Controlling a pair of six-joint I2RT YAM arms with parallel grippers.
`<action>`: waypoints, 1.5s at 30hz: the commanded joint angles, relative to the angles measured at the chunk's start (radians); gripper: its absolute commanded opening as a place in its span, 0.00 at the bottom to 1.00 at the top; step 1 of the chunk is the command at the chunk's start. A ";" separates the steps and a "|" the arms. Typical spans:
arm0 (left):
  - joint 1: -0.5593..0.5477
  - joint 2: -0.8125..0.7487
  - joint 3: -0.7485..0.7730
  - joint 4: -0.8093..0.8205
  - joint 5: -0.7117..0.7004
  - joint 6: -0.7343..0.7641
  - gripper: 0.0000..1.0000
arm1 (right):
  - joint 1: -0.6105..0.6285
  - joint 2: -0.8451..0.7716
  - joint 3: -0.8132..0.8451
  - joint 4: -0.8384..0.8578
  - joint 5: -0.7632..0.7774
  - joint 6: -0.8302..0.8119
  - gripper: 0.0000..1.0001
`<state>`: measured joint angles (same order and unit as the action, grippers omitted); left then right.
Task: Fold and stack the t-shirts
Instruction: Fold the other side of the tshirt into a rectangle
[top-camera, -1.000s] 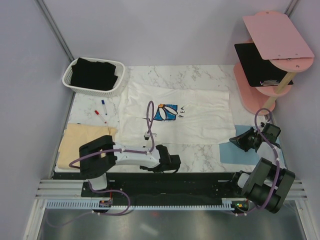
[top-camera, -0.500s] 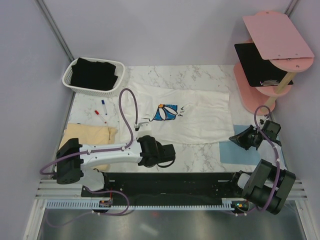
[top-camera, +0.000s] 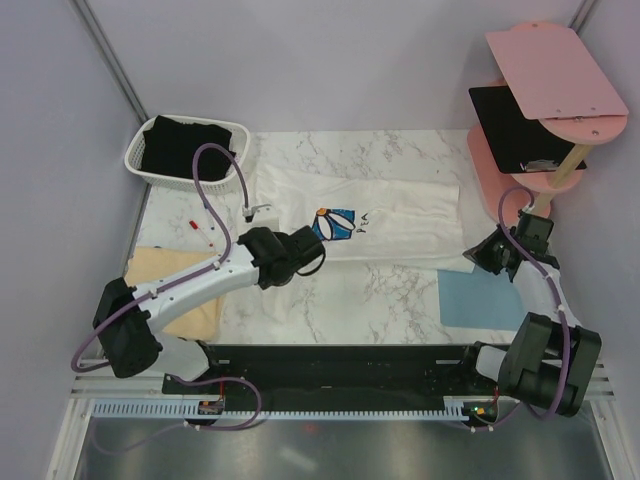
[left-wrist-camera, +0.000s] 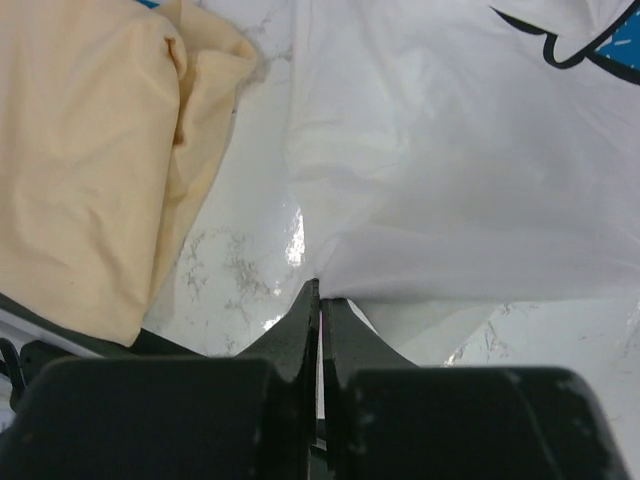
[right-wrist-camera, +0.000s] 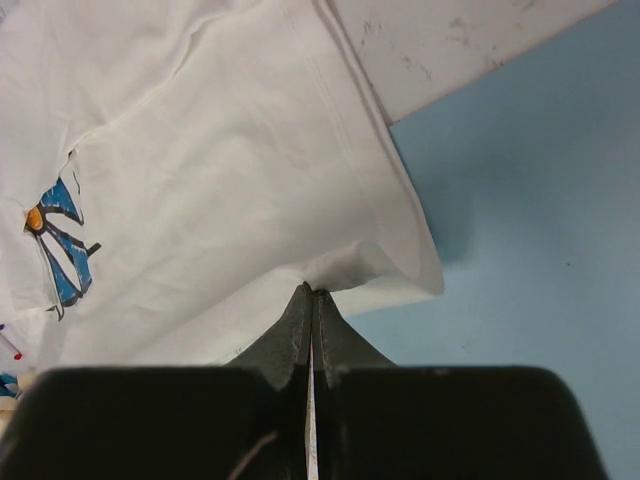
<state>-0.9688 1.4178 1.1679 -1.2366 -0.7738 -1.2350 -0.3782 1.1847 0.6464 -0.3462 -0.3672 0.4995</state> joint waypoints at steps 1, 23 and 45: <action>0.094 -0.023 0.041 0.130 -0.004 0.299 0.02 | 0.033 0.049 0.058 0.090 0.077 0.023 0.00; 0.380 0.383 0.378 0.377 0.028 0.736 0.02 | 0.179 0.441 0.324 0.211 0.189 0.014 0.00; 0.478 0.765 0.823 0.445 0.085 0.940 0.02 | 0.260 0.702 0.564 0.228 0.304 -0.026 0.00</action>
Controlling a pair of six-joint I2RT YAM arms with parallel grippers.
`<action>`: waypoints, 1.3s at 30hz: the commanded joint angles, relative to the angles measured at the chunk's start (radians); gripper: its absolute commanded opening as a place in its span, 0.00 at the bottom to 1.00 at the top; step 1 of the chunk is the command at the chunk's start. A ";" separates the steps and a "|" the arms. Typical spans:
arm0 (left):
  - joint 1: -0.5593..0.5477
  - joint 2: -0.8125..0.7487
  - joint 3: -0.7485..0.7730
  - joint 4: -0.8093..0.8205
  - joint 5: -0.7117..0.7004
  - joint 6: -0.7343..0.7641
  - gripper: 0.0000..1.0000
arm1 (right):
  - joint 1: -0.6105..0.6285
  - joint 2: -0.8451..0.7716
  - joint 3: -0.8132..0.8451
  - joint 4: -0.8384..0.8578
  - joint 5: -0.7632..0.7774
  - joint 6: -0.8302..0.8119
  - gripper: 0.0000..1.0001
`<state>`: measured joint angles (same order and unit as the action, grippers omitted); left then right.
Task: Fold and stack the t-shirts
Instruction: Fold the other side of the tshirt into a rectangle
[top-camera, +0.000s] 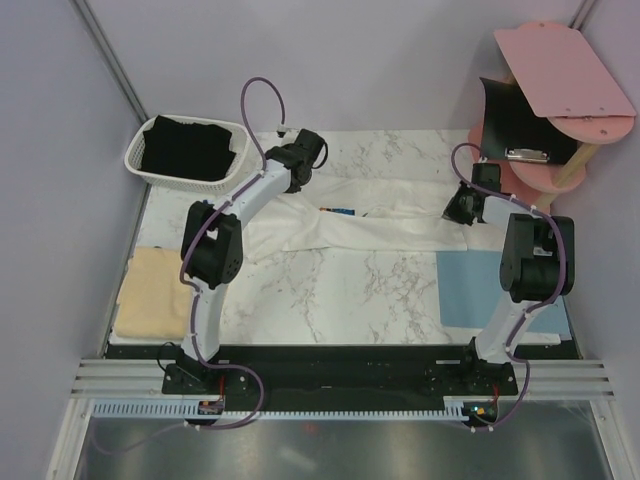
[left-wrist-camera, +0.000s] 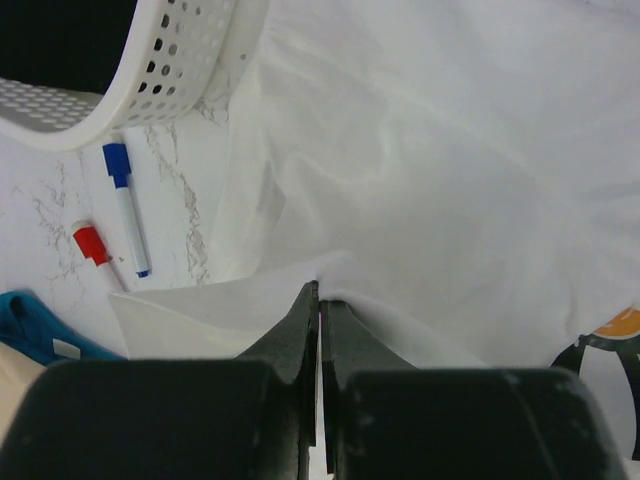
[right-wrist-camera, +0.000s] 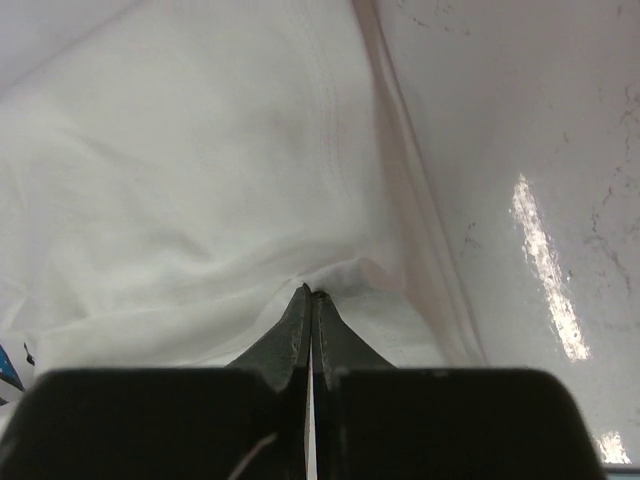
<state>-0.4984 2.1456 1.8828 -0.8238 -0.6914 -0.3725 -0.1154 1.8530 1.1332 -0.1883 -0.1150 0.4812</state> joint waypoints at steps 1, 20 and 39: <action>0.011 0.065 0.128 0.029 0.007 0.089 0.02 | -0.003 0.046 0.077 0.075 0.057 -0.009 0.00; 0.017 -0.202 -0.060 0.017 0.082 0.017 1.00 | 0.057 -0.182 0.036 0.066 0.158 -0.098 0.98; 0.026 -0.371 -0.461 0.104 0.216 -0.082 0.92 | 0.094 -0.411 -0.030 -0.059 0.176 -0.154 0.98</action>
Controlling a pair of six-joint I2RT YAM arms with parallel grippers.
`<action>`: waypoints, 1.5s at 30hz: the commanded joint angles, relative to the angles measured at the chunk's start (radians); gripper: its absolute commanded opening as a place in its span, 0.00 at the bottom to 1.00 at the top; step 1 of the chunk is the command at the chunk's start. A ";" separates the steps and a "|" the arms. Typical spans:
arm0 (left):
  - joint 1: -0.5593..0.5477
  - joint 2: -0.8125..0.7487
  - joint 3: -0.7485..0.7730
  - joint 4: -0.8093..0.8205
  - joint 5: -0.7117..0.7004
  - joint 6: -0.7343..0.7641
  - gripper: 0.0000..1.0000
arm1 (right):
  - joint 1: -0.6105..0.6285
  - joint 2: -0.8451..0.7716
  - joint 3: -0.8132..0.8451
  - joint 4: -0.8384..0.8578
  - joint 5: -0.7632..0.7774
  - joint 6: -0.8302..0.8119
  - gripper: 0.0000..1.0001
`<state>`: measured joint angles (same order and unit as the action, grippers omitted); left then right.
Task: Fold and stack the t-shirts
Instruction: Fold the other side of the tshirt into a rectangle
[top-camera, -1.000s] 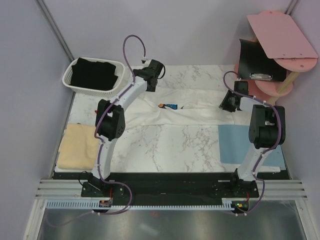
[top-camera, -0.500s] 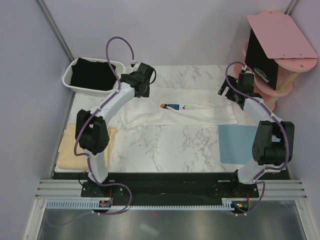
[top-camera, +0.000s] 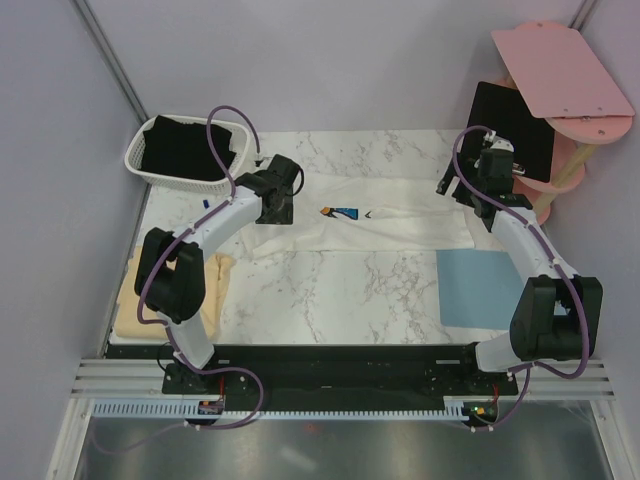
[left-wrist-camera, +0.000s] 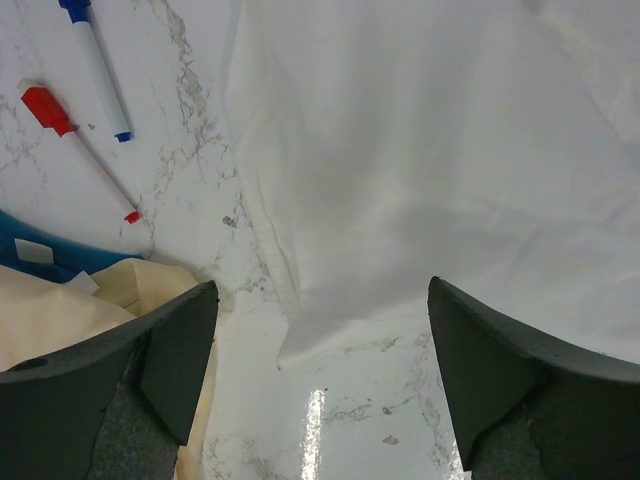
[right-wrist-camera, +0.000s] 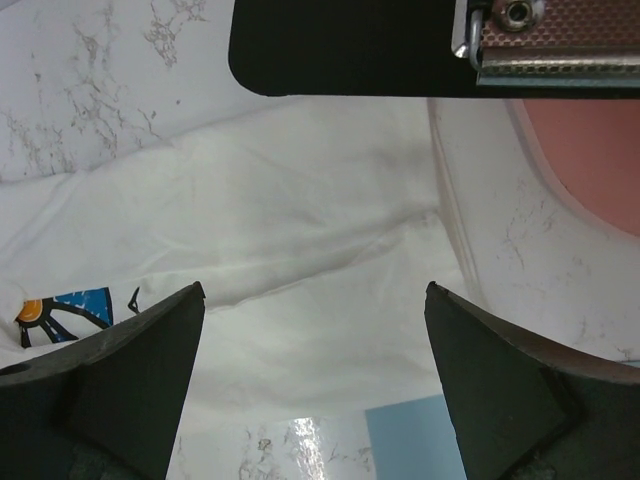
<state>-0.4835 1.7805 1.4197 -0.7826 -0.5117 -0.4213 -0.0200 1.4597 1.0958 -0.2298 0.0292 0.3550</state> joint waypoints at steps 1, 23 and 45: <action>0.013 -0.007 0.001 0.068 0.039 -0.028 0.92 | -0.001 -0.018 0.010 -0.019 0.031 -0.028 0.98; 0.063 -0.044 -0.082 0.134 0.107 0.013 0.94 | 0.040 0.125 0.113 -0.055 -0.113 -0.056 0.98; 0.109 -0.090 -0.142 0.183 0.177 0.015 0.95 | 0.150 0.502 0.559 -0.190 -0.014 -0.093 0.00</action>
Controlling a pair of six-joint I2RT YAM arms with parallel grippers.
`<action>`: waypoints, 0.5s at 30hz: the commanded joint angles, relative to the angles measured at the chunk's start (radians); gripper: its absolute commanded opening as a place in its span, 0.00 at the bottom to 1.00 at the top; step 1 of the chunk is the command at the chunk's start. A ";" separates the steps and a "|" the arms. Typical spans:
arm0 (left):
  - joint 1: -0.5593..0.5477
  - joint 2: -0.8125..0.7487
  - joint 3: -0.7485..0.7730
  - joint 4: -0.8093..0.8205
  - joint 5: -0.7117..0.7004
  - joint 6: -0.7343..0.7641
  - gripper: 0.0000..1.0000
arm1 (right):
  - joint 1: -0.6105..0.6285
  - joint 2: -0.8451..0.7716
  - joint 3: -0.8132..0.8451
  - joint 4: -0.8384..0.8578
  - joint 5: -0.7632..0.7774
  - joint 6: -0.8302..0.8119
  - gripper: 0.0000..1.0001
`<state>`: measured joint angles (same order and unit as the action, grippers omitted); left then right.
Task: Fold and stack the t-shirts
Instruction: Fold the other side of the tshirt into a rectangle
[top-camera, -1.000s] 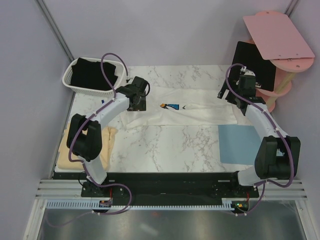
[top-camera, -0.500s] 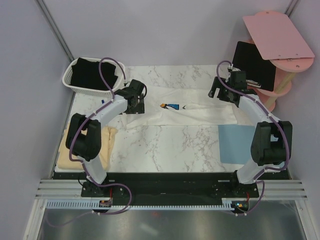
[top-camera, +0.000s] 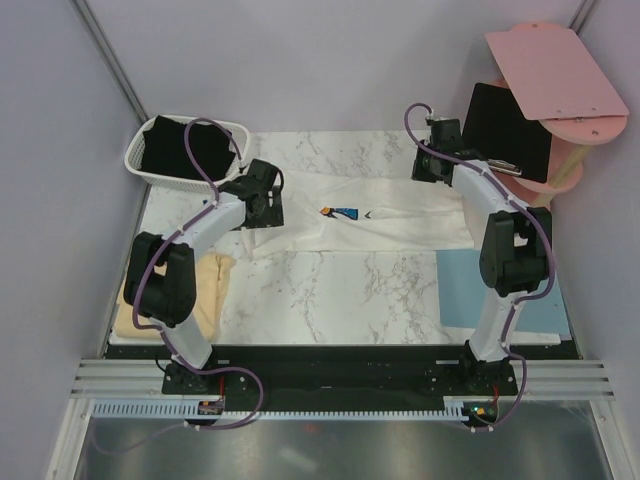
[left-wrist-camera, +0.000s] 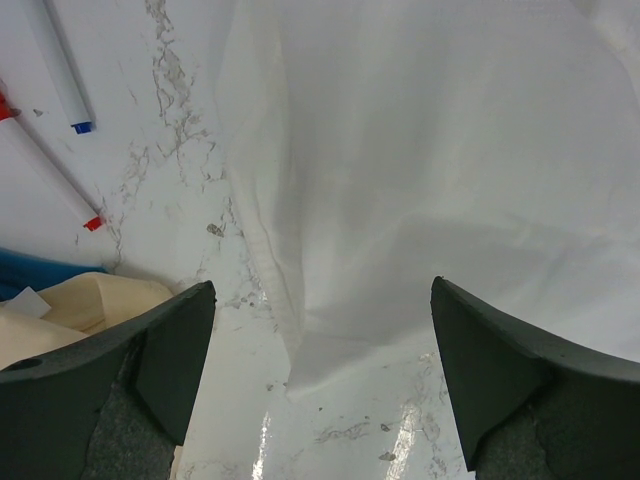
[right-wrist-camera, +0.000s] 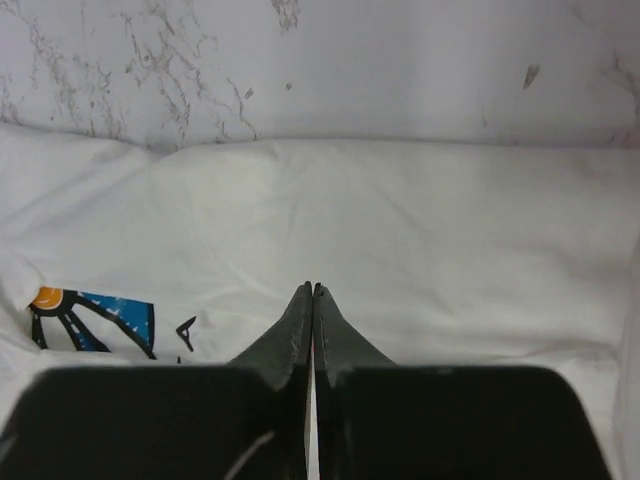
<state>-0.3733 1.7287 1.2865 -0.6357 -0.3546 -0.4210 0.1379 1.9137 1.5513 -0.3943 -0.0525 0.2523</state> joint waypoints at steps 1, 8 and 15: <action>-0.001 -0.037 -0.010 0.036 0.022 0.014 0.95 | -0.006 0.060 0.125 -0.029 0.071 0.016 0.00; -0.003 -0.032 -0.013 0.037 0.026 0.016 0.95 | -0.008 0.142 0.283 -0.041 0.175 0.035 0.00; -0.001 -0.031 -0.024 0.042 0.029 0.014 0.94 | -0.035 0.192 0.340 -0.097 0.273 0.048 0.00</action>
<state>-0.3733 1.7287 1.2724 -0.6239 -0.3332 -0.4210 0.1276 2.0819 1.8435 -0.4458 0.1314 0.2768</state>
